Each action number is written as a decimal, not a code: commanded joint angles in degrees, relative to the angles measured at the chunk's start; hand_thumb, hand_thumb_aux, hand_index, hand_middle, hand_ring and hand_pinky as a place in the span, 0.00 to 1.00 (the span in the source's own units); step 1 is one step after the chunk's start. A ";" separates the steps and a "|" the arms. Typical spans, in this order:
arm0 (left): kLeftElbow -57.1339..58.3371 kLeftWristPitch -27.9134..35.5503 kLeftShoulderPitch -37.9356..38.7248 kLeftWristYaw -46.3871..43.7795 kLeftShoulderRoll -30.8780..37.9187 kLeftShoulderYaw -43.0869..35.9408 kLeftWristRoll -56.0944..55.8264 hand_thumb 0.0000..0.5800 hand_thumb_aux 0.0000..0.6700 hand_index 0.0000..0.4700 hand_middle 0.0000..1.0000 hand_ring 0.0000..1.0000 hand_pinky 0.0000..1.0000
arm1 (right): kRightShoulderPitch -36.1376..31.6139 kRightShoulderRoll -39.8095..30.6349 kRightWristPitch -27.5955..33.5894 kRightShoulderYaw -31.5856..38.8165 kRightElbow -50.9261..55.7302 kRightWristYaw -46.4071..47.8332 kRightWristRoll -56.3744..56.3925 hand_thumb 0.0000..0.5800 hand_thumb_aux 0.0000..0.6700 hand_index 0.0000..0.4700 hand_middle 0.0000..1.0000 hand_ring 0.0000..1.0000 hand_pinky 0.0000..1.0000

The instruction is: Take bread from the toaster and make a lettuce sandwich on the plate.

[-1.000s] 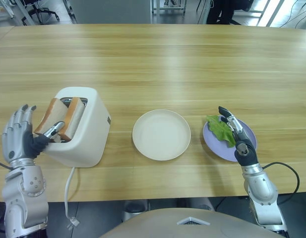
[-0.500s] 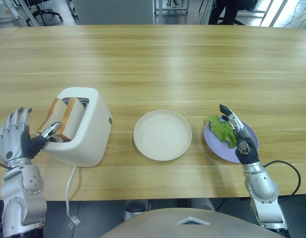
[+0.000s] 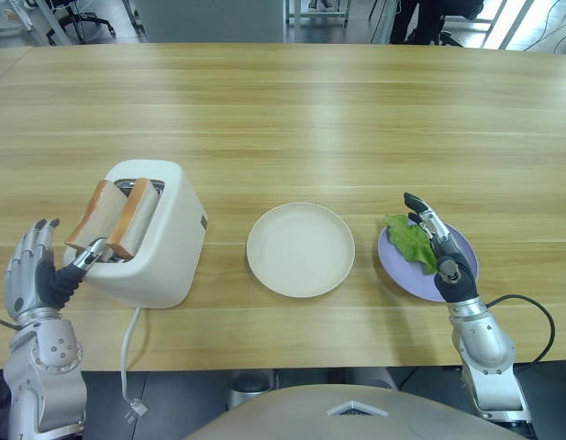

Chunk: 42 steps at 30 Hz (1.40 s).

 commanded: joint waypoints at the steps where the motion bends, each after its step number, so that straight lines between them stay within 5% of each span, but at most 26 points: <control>1: -0.89 -0.11 -0.20 -0.28 -0.16 -2.64 1.15 0.00 0.00 0.00 0.00 0.00 0.00 | -0.40 -0.53 1.15 -0.59 0.54 0.12 -0.81 0.00 0.00 0.00 0.00 0.00 0.00; 8: -5.28 0.43 -1.84 1.00 -0.52 -4.10 3.46 0.00 0.00 0.00 0.00 0.00 0.00 | -6.08 -7.04 8.47 -4.87 10.37 -7.40 -17.88 0.00 0.00 0.00 0.00 0.00 0.00; 9: -5.49 0.47 -2.30 0.97 -0.45 -4.31 3.68 0.32 0.18 0.17 0.00 0.00 0.00 | -6.74 -8.45 9.58 -5.11 11.62 -8.14 -19.80 0.00 0.00 0.00 0.00 0.00 0.00; 10: -5.52 0.48 -2.79 0.97 -0.24 -4.57 4.04 0.48 0.28 0.27 0.00 0.00 0.00 | -7.24 -9.71 10.28 -5.49 12.46 -9.08 -21.39 0.00 0.00 0.00 0.00 0.00 0.00; 12: -5.21 0.32 -3.41 0.65 0.23 -5.08 4.34 0.88 0.65 0.64 0.00 0.00 0.00 | -7.76 -11.28 10.72 -6.30 12.63 -10.75 -22.90 0.00 0.00 0.00 0.00 0.00 0.00; 13: -5.03 0.33 -3.59 0.52 0.40 -5.22 4.48 0.88 0.65 0.64 0.00 0.00 0.00 | -7.95 -11.83 10.97 -6.60 12.24 -11.34 -23.36 0.00 0.00 0.00 0.00 0.00 0.00; 14: -4.92 0.26 -3.63 0.43 0.49 -5.26 4.52 0.98 0.87 0.85 0.00 0.00 0.00 | -8.17 -12.06 11.17 -6.87 11.79 -11.75 -23.31 0.00 0.00 0.00 0.00 0.00 0.00; 15: -4.85 0.25 -3.60 0.36 0.57 -5.29 4.58 1.00 1.00 0.98 0.00 0.00 0.00 | -8.37 -12.27 11.34 -6.94 11.38 -12.05 -23.49 0.00 0.00 0.00 0.00 0.00 0.00; 23: -4.01 -0.25 -3.65 -0.14 0.94 -5.48 4.49 1.00 1.00 0.98 0.00 0.00 0.00 | -8.54 -14.34 12.31 -5.50 10.06 -13.14 -28.65 0.00 0.00 0.00 0.00 0.00 0.00; 31: -7.31 -3.81 -5.05 1.79 -2.17 0.11 -5.07 1.00 1.00 0.98 0.03 0.03 0.03 | -11.37 -23.61 19.33 2.00 15.97 -11.84 -45.95 0.00 0.00 0.00 0.00 0.00 0.00; 32: -7.73 -4.59 -5.42 2.07 -2.77 0.95 -6.53 1.00 1.00 0.98 0.79 0.79 0.79 | -12.14 -24.41 19.76 2.78 16.99 -12.42 -47.21 0.00 0.00 0.00 0.00 0.00 0.00; 33: -8.13 -5.20 -5.90 2.22 -3.24 1.72 -7.96 1.00 1.00 0.98 1.00 1.00 1.00 | -13.00 -25.06 20.35 3.50 17.82 -13.02 -48.64 0.00 0.00 0.00 0.00 0.00 0.00; 42: -13.26 -8.42 -9.99 2.70 -5.35 6.52 -15.44 1.00 1.00 0.98 1.00 1.00 1.00 | -22.78 -28.47 24.50 11.63 30.49 -16.85 -56.85 0.00 0.00 0.00 0.00 0.00 0.00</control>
